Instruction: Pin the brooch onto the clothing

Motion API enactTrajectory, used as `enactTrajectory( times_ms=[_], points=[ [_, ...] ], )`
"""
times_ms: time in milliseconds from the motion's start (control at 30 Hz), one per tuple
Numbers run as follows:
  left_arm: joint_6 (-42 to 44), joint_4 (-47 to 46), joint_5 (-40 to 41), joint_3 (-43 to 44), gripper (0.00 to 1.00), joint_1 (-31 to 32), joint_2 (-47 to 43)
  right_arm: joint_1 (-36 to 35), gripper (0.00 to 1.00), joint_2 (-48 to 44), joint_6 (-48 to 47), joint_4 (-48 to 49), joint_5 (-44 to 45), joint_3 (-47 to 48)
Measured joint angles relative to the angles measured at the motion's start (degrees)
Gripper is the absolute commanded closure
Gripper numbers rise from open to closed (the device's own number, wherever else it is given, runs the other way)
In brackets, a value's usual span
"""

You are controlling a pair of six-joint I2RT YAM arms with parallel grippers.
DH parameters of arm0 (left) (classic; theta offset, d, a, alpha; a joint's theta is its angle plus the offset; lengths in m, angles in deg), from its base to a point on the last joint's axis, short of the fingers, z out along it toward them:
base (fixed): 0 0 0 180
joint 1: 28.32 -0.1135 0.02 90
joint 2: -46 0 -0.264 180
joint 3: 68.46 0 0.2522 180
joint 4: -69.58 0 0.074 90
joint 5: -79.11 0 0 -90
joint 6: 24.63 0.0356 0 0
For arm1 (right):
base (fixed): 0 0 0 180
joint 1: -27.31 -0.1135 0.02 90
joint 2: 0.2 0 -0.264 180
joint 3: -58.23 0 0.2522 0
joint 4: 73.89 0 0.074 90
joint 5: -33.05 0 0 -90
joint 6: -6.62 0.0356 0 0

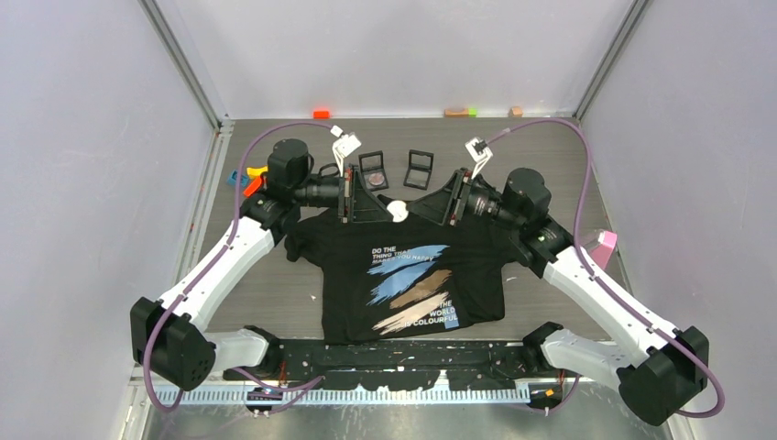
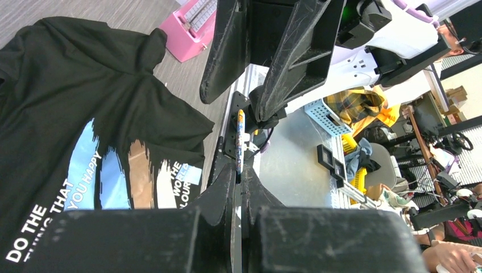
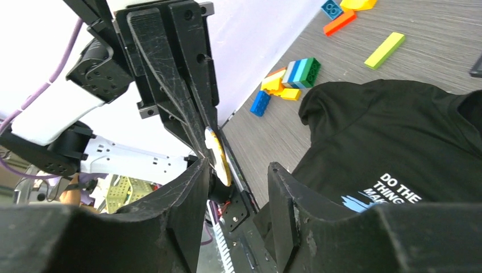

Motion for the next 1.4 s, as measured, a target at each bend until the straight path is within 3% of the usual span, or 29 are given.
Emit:
enactTrajectory(
  times_ms=[367, 600, 667, 867, 1133, 1400],
  points=[
    [-1.5, -2.0, -1.3, -0.1, 1.00, 0.0, 0.1, 0.0, 0.66, 1.7, 3.0, 5.3, -4.9, -0.5],
    [-2.6, -3.0, -1.8, -0.3, 1.00, 0.0, 0.5, 0.0, 0.96, 3.4, 3.8, 6.6, -6.6, -0.5],
    [-3.0, -3.0, -1.9, -0.4, 1.00, -0.1, 0.7, 0.0, 0.99, 3.5, 3.6, 6.8, -6.9, -0.5],
    [-4.0, -3.5, -2.6, -0.4, 0.85, -0.1, 0.8, 0.0, 1.00, 3.4, 3.6, 7.2, -7.6, -0.5],
    [-4.5, -5.7, -3.4, -0.4, 0.76, 0.0, 0.8, 0.0, 0.99, 3.4, 4.7, 8.8, -8.1, -0.5],
    [-5.1, -6.1, -3.7, -0.5, 1.00, 0.0, 0.8, 0.0, 0.99, 3.4, 5.4, 9.2, -9.0, -0.5]
  ],
)
